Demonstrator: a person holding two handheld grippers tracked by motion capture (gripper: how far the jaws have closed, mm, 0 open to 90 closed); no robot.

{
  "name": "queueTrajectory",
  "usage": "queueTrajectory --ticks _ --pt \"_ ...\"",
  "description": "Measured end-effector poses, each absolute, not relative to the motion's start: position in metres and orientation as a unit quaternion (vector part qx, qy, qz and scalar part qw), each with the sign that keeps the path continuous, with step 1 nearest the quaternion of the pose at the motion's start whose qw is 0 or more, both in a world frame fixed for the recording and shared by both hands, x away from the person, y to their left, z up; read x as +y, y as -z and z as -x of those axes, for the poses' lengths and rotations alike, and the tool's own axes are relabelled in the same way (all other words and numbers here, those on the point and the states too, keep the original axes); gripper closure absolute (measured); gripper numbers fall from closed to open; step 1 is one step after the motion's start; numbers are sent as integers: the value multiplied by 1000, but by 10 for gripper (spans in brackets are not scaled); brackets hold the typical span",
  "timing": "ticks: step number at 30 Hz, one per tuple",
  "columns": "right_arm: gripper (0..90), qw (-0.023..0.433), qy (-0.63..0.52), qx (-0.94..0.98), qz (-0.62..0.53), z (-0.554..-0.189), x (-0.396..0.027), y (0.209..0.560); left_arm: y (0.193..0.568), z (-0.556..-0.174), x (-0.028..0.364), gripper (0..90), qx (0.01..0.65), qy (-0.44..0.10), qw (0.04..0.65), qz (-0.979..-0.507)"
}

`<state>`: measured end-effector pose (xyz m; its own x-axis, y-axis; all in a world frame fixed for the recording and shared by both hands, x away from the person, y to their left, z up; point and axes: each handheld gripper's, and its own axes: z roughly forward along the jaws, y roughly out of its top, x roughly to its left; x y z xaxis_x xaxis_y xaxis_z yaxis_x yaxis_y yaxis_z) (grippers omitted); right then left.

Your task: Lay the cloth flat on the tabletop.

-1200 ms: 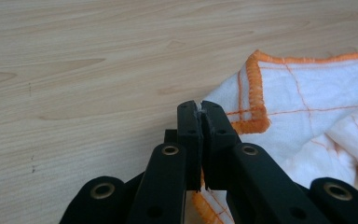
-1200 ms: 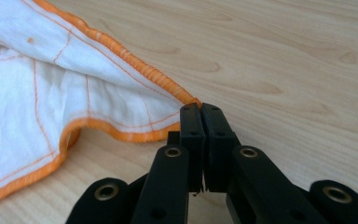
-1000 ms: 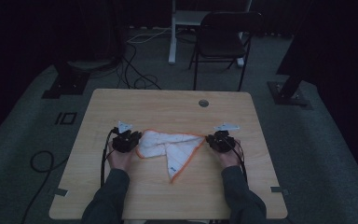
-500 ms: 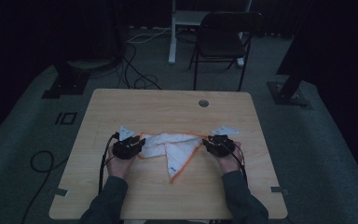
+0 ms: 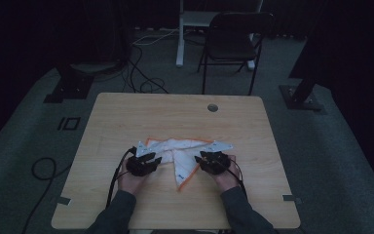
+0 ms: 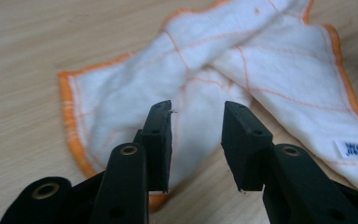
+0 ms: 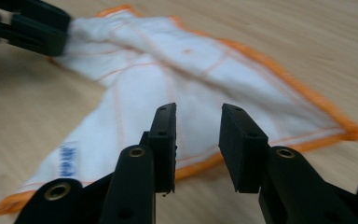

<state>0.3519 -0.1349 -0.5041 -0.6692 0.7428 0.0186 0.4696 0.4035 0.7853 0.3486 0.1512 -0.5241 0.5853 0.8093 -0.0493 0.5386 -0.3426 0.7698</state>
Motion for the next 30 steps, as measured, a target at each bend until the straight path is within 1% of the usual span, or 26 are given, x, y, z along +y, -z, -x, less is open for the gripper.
queueTrajectory --ticks 5,8,12,16,19,20,22,23,24,25,27,28,30 --pt "611 150 -394 840 -343 -338 -113 514 531 -349 143 598 414 -164 377 -812" --pt "593 143 -395 842 -339 -334 -107 517 533 -350 140 583 414 -163 372 -815" --pt "556 121 -401 844 -336 -327 -98 525 536 -353 135 565 412 -166 364 -818" --pt "544 109 -402 851 -321 -322 -89 528 538 -355 133 568 413 -171 358 -820" --pt "544 104 -396 856 -315 -322 -85 531 539 -356 130 590 415 -181 353 -819" --pt "558 104 -381 866 -308 -322 -81 535 539 -356 128 629 413 -192 344 -821" --pt "597 105 -376 867 -309 -322 -80 538 540 -357 128 682 412 -196 341 -822" --pt "597 105 -376 867 -309 -322 -80 538 540 -357 128 682 412 -200 339 -822" --pt "647 107 -375 868 -309 -322 -80 537 540 -357 128 710 412 -200 339 -822" --pt "743 115 -371 870 -302 -323 -82 537 539 -358 128 776 410 -206 332 -824" --pt "828 112 -372 871 -302 -324 -85 537 538 -358 128 816 404 -211 327 -828" --pt "853 114 -370 871 -303 -324 -86 536 538 -358 128 835 403 -212 326 -829" --pt "868 123 -369 869 -306 -325 -89 535 537 -358 128 852 404 -209 326 -829"
